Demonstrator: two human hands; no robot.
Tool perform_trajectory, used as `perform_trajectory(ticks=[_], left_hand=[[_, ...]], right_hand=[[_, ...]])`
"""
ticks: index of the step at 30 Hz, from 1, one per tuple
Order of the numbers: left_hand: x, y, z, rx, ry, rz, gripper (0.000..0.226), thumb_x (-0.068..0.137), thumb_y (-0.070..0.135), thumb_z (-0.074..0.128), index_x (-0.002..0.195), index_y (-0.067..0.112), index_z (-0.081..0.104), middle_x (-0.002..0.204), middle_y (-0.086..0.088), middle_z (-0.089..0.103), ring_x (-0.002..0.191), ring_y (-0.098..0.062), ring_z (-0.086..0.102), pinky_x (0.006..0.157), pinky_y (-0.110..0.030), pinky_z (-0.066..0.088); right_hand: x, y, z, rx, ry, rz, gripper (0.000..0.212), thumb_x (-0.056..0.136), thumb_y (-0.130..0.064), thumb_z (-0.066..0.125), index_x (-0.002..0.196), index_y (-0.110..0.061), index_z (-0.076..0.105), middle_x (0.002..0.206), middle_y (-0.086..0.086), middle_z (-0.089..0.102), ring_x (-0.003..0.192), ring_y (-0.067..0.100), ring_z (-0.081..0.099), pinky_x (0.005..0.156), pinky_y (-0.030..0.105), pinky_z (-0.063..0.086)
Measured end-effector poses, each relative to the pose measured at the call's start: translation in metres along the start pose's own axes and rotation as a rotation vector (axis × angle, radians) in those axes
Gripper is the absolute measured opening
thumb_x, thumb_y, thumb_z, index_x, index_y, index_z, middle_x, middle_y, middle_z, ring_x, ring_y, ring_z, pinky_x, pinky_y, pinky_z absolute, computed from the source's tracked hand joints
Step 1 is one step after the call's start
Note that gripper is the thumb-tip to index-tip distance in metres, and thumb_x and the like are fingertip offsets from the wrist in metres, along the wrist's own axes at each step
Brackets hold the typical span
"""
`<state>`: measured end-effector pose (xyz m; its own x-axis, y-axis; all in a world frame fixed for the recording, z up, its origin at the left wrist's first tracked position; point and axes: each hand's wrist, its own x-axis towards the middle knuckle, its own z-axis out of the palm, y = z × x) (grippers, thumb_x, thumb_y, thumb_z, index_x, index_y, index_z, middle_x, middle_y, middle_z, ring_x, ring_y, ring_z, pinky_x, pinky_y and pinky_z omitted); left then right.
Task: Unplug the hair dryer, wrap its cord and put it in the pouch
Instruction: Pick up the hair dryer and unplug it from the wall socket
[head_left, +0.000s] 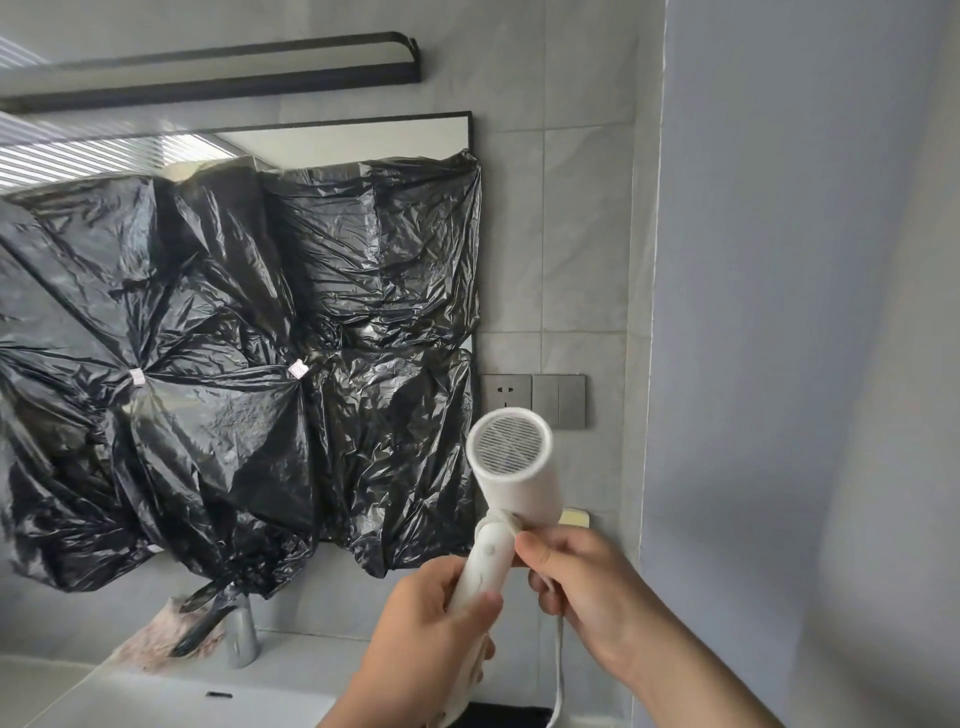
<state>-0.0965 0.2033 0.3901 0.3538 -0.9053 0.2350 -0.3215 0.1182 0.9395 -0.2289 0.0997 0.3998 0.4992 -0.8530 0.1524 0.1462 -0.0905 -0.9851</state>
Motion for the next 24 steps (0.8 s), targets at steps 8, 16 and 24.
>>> perform_trajectory(ticks=[8,16,24], left_hand=[[0.001,-0.003,-0.004,-0.359,-0.127,-0.043,0.057,0.063,0.043,0.074,0.091,-0.006,0.067,0.062,-0.027,0.062,0.051,-0.028,0.055,0.051,-0.031,0.045],[-0.004,0.001,-0.003,-0.457,-0.211,0.004,0.068,0.06,0.041,0.075,0.097,-0.015,0.063,0.061,-0.024,0.06,0.045,-0.026,0.053,0.045,-0.028,0.044],[-0.011,0.005,-0.001,-0.578,-0.288,-0.045,0.054,0.058,0.034,0.077,0.088,-0.011,0.069,0.059,-0.025,0.057,0.039,-0.026,0.053,0.041,-0.027,0.044]], right_hand=[[-0.004,-0.006,0.007,-0.065,0.122,-0.151,0.017,0.087,-0.021,0.069,0.078,-0.009,0.078,0.049,-0.006,0.053,0.043,0.001,0.04,0.051,0.017,0.031],[-0.009,-0.009,0.012,-0.137,0.255,-0.271,0.021,0.085,-0.026,0.071,0.071,-0.013,0.079,0.065,-0.007,0.076,0.054,-0.004,0.061,0.054,0.008,0.044],[-0.004,-0.004,0.016,0.111,0.117,0.014,0.05,0.057,-0.058,0.076,0.071,-0.009,0.076,0.074,0.015,0.073,0.047,0.012,0.036,0.046,0.026,0.027]])
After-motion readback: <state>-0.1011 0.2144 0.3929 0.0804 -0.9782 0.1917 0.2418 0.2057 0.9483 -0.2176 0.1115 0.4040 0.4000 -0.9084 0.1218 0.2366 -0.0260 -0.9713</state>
